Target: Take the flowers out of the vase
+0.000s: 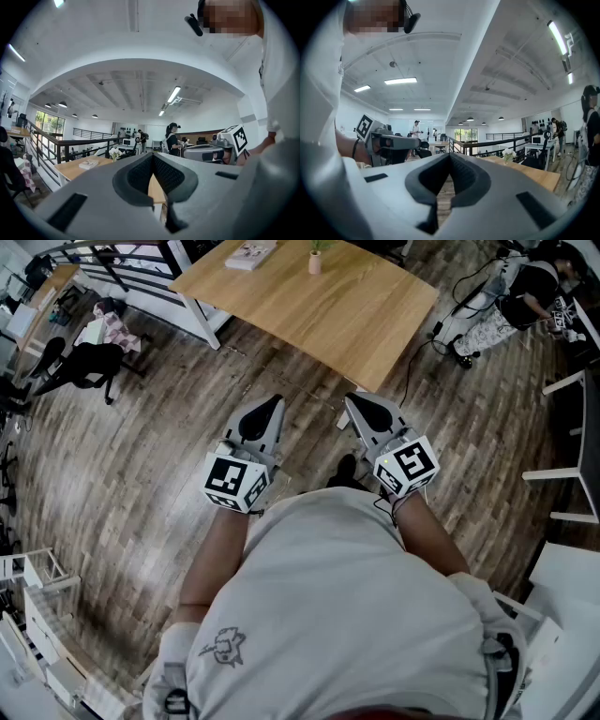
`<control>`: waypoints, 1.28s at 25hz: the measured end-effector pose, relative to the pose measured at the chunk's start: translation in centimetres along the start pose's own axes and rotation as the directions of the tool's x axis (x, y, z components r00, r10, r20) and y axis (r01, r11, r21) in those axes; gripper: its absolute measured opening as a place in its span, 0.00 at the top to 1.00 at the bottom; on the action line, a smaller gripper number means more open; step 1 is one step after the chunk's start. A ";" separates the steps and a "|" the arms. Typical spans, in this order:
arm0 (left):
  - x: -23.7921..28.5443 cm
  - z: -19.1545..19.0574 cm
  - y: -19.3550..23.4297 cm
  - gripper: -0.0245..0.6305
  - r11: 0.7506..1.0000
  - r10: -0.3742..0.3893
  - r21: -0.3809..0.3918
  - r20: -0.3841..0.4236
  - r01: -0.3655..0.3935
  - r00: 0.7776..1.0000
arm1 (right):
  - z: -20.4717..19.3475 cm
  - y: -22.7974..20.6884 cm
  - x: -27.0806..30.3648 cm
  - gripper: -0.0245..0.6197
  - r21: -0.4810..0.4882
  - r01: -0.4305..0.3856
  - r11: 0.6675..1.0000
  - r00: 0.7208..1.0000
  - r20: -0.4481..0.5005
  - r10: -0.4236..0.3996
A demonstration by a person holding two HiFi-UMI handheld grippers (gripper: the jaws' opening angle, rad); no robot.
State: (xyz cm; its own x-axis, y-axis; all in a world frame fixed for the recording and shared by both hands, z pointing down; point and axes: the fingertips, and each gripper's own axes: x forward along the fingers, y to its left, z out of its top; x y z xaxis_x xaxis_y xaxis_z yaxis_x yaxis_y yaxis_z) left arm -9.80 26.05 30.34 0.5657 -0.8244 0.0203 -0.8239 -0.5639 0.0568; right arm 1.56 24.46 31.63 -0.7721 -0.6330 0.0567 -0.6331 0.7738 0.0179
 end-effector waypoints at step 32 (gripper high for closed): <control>13.3 -1.8 7.8 0.96 0.994 0.099 -0.050 -0.023 -0.101 0.995 | -1.9 -16.4 6.7 0.95 0.045 0.011 0.999 1.000 -0.020 -0.010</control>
State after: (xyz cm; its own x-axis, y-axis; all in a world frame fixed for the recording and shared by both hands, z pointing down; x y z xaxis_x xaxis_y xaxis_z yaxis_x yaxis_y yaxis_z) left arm -8.60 10.81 32.87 0.4816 -0.8750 0.0490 -0.8738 -0.4750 0.1043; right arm 6.89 7.59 33.66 -0.7646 -0.6399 0.0764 -0.6431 0.7653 -0.0262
